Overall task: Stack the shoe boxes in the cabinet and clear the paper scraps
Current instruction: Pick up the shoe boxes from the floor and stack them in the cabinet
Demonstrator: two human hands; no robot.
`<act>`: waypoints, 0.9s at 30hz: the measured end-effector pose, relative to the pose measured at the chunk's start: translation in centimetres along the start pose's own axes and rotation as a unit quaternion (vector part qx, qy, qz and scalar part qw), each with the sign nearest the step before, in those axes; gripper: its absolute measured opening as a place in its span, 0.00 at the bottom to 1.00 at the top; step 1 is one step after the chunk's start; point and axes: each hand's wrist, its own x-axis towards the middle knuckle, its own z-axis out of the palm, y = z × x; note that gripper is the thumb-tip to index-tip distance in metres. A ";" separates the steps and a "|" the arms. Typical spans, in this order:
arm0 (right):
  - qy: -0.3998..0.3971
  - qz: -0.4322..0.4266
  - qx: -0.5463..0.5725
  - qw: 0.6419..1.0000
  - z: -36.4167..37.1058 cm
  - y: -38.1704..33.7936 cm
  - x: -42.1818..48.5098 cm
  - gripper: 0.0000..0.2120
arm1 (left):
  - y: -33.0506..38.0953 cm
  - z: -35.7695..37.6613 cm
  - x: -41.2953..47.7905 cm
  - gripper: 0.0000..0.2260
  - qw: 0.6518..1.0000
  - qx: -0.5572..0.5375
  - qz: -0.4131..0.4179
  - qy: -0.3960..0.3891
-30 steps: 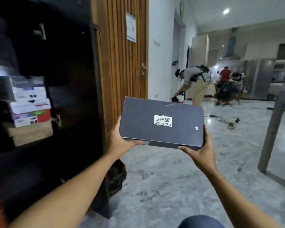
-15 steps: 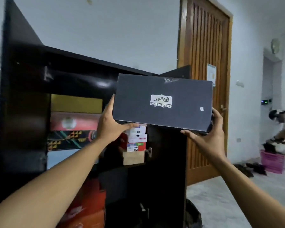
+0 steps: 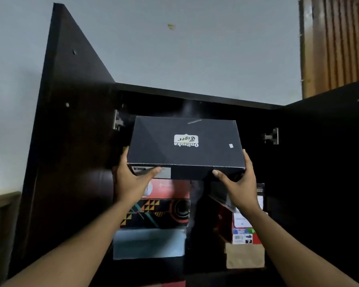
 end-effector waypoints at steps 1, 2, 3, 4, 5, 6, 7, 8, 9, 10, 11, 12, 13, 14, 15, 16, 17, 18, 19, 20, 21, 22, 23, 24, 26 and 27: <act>0.004 0.003 0.015 1.000 1.4 0.8 1.1 0.46 | -0.6 0.3 1.0 0.49 1.000 0.010 0.004 0.020; 0.010 0.009 0.030 0.999 2.8 1.5 2.2 0.44 | -0.8 0.5 1.8 0.48 0.999 0.022 0.011 0.040; 0.020 0.019 0.043 0.999 3.9 2.1 3.2 0.42 | -1.0 0.8 2.6 0.46 0.998 0.034 0.016 0.059; 0.028 0.027 0.055 0.998 5.2 2.7 4.3 0.41 | -1.3 1.1 3.4 0.44 0.996 0.045 0.019 0.075; 0.037 0.036 0.061 0.997 6.3 3.4 5.2 0.40 | -1.5 1.6 4.2 0.42 0.995 0.053 0.020 0.087; 0.045 0.041 0.064 0.996 7.2 3.9 6.1 0.39 | -1.6 2.1 4.9 0.40 0.993 0.060 0.024 0.096; 0.053 0.048 0.065 0.995 8.2 4.5 7.0 0.38 | -1.9 2.5 5.8 0.39 0.991 0.067 0.036 0.106; 0.062 0.056 0.064 0.994 9.1 5.0 7.7 0.37 | -2.2 3.0 6.6 0.38 0.990 0.075 0.045 0.112; 0.071 0.063 0.059 0.994 9.8 5.5 8.4 0.35 | -2.5 3.4 7.5 0.38 0.989 0.080 0.053 0.115; 0.081 0.070 0.052 0.993 10.4 6.1 9.2 0.32 | -2.9 3.7 8.4 0.39 0.988 0.086 0.060 0.113; 0.089 0.075 0.045 0.992 10.9 6.6 9.9 0.30 | -3.4 4.0 9.1 0.40 0.988 0.093 0.067 0.107; 0.095 0.079 0.040 0.992 11.4 7.1 10.5 0.28 | -3.8 4.2 9.7 0.41 0.987 0.100 0.074 0.100; 0.097 0.080 0.034 0.991 11.9 7.6 11.0 0.26 | -4.3 4.4 10.3 0.41 0.986 0.109 0.081 0.092; 0.095 0.080 0.029 0.992 12.4 8.0 11.4 0.24 | -4.8 4.7 10.7 0.41 0.985 0.122 0.090 0.082; 0.087 0.079 0.024 0.993 12.7 8.4 11.7 0.22 | -5.3 4.9 11.1 0.39 0.983 0.138 0.102 0.068; 0.076 0.075 0.023 0.994 13.1 8.7 12.0 0.21 | -5.9 5.2 11.4 0.37 0.979 0.160 0.116 0.051; 0.065 0.069 0.025 0.995 13.4 9.1 12.2 0.21 | -6.5 5.4 11.7 0.34 0.975 0.180 0.128 0.031; 0.051 0.060 0.026 0.997 13.7 9.5 12.3 0.23 | -6.9 5.7 11.9 0.32 0.971 0.200 0.131 0.009; 0.031 0.053 0.024 0.998 13.9 9.8 12.5 0.24 | -7.3 5.8 12.1 0.30 0.966 0.225 0.130 -0.009; 0.006 0.047 0.019 0.999 14.2 10.2 12.7 0.27 | -7.8 6.0 12.3 0.31 0.958 0.256 0.130 -0.018; -0.022 0.043 0.013 0.999 14.4 10.5 12.8 0.30 | -8.2 6.0 12.6 0.32 0.949 0.287 0.129 -0.022; -0.049 0.044 0.008 0.998 14.7 10.9 13.0 0.32 | -8.7 6.1 12.8 0.33 0.942 0.311 0.121 -0.027; -0.075 0.045 0.005 0.996 14.9 11.1 13.1 0.34 | -9.0 6.1 12.9 0.35 0.939 0.326 0.107 -0.033; -0.095 0.043 -0.004 0.995 15.3 11.2 13.3 0.35 | -9.2 6.1 13.1 0.36 0.938 0.334 0.089 -0.042; -0.118 0.047 -0.029 0.991 16.2 11.4 13.7 0.36 | -9.7 6.2 13.5 0.38 0.934 0.348 0.059 -0.061; -0.123 0.056 -0.035 0.990 16.7 11.5 13.9 0.36 | -9.8 6.3 13.9 0.39 0.930 0.358 0.054 -0.069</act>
